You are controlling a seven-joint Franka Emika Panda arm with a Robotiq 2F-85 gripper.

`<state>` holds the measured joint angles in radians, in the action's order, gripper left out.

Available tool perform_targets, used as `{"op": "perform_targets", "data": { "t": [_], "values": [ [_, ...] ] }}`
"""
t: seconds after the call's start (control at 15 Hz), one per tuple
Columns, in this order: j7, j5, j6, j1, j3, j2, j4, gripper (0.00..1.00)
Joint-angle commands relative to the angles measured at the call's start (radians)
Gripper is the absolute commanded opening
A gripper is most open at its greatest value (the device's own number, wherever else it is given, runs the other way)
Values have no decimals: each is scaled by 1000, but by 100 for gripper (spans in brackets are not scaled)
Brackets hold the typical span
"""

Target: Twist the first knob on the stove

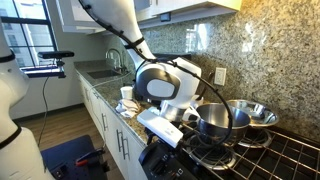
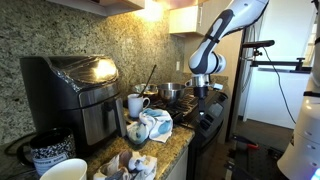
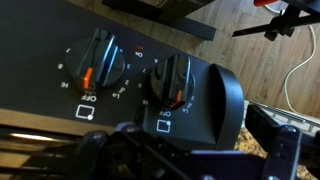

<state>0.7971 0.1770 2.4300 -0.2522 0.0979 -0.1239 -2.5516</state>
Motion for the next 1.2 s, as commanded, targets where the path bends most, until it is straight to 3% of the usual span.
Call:
{"op": "perform_targets", "data": {
  "t": [0.0,1.13],
  "values": [
    [-20,5,11,16,13,54,-10,100],
    [-81,-30,1,57,48,170,10,100]
  ]
}}
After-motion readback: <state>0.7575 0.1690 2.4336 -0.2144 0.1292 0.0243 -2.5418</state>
